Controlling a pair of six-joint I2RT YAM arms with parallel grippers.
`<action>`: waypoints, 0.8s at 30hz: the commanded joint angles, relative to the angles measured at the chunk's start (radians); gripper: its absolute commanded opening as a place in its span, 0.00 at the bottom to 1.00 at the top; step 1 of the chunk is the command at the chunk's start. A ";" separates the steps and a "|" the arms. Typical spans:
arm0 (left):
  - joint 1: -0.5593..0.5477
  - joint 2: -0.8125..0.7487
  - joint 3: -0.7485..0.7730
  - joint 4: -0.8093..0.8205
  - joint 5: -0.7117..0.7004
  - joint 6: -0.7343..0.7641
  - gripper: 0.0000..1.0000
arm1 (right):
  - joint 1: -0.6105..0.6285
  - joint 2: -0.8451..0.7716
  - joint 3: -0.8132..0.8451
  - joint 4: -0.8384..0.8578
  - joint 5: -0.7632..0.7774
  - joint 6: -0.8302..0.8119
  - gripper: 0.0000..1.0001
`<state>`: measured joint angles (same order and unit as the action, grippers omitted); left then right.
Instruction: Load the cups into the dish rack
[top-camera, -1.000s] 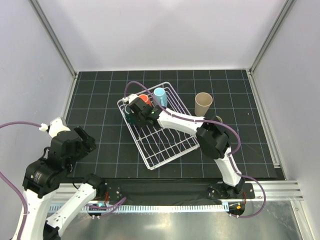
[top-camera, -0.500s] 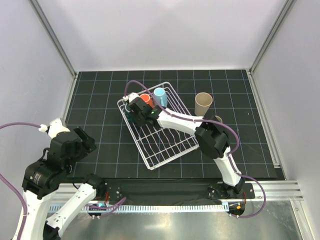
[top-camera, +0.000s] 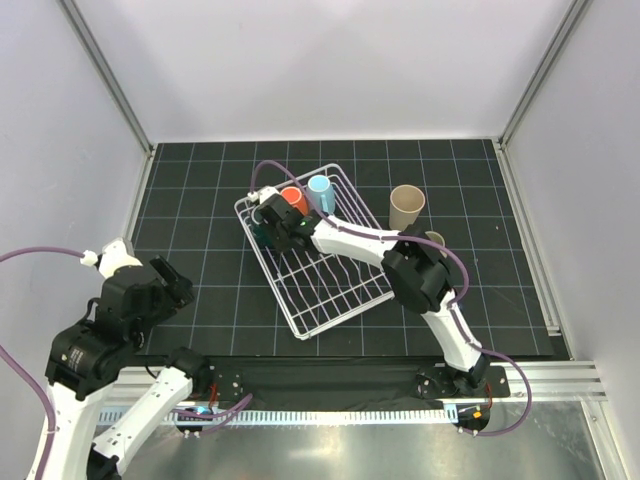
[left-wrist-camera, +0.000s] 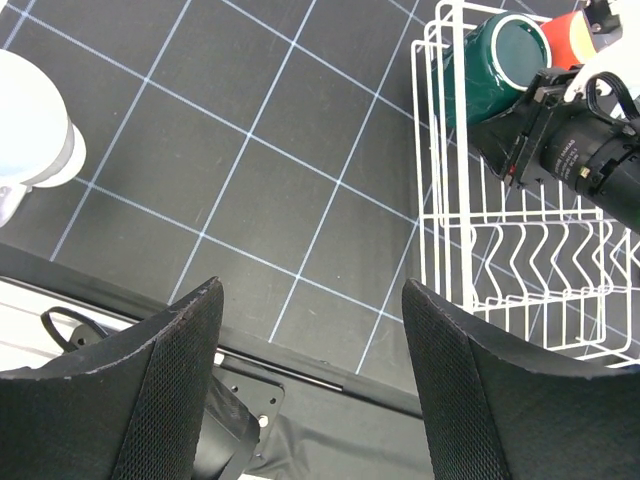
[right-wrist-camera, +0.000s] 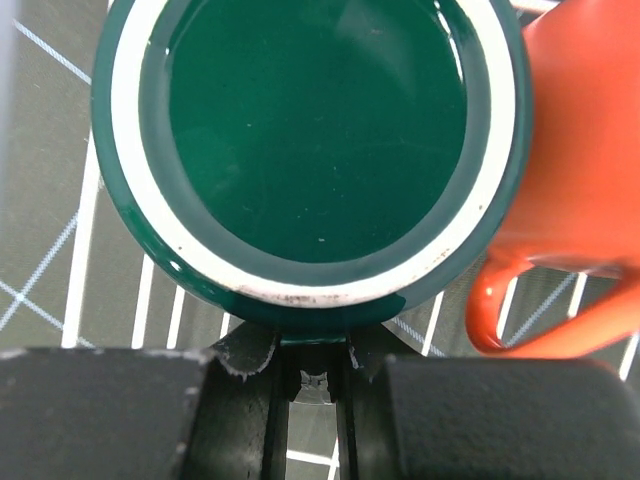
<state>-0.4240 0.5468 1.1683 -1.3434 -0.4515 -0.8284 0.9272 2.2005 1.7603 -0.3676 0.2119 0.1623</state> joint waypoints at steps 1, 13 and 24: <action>-0.001 -0.004 -0.018 0.021 0.013 0.011 0.71 | -0.005 -0.010 0.062 0.075 -0.009 0.016 0.14; -0.001 0.034 0.004 0.024 0.000 0.011 0.79 | -0.005 -0.039 0.044 0.047 -0.043 0.016 0.57; 0.001 0.365 0.085 -0.010 0.004 0.146 0.82 | -0.004 -0.258 -0.125 0.021 -0.048 0.048 0.67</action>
<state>-0.4240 0.8398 1.2285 -1.3426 -0.4278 -0.7292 0.9253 2.0651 1.6688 -0.3557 0.1516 0.1902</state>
